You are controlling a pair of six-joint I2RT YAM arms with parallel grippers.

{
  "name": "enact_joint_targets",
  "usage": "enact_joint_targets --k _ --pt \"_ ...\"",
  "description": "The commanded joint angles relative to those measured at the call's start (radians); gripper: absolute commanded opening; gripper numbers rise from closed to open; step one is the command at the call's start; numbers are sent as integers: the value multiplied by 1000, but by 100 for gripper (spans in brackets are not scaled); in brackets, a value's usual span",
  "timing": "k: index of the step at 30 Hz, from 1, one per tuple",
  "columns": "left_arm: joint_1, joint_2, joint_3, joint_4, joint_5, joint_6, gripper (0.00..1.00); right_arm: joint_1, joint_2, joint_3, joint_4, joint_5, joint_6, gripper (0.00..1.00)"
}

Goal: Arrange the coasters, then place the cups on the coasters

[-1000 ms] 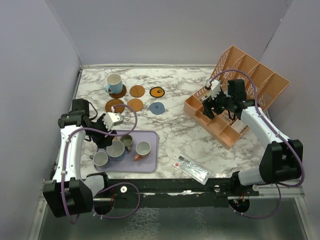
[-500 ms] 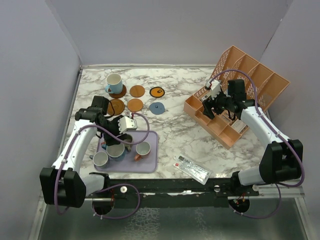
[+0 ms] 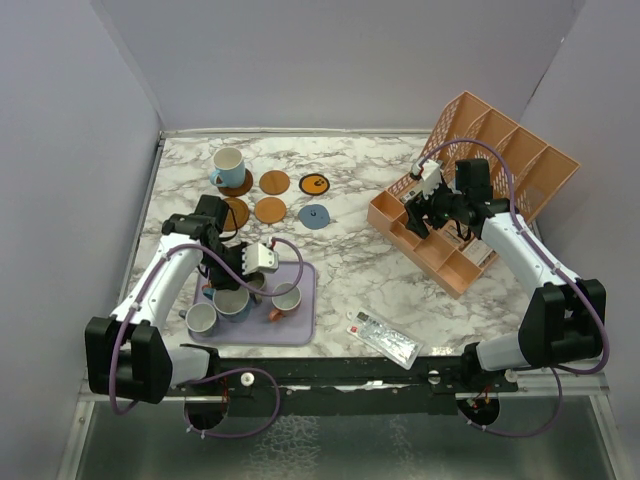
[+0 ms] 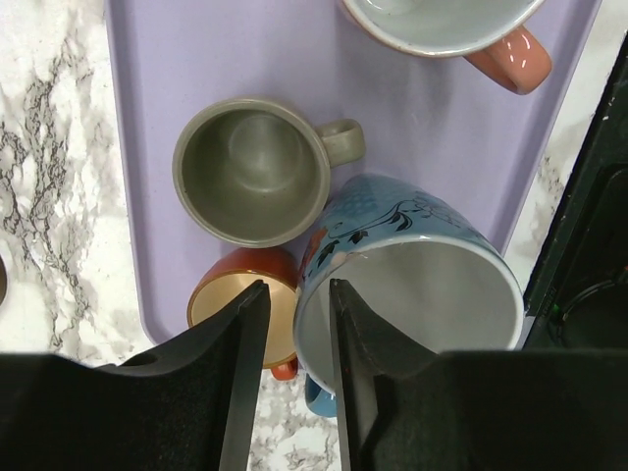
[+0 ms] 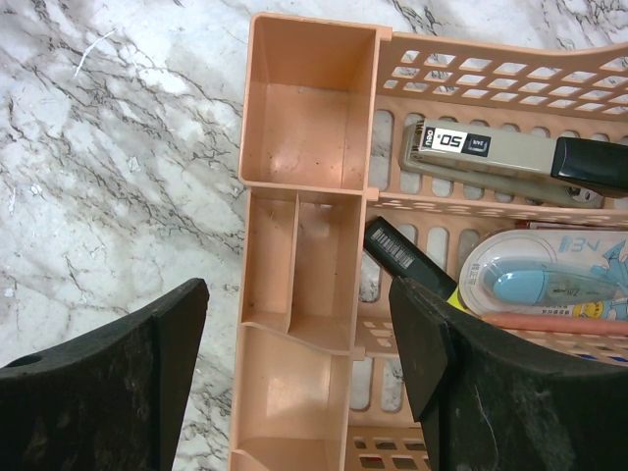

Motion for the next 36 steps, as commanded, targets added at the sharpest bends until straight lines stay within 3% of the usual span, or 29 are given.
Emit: enact_joint_targets --k 1,14,25,36 --pt "-9 10 -12 -28 8 36 33 -3 -3 20 -10 -10 1 76" --pt "-23 18 -11 -54 -4 47 15 -3 -2 20 -10 -3 -1 76" --pt "-26 58 84 -151 9 72 1 -2 -2 20 -8 -1 -1 76" --pt "-26 50 245 -276 6 51 0 -3 0 20 -9 1 0 76"
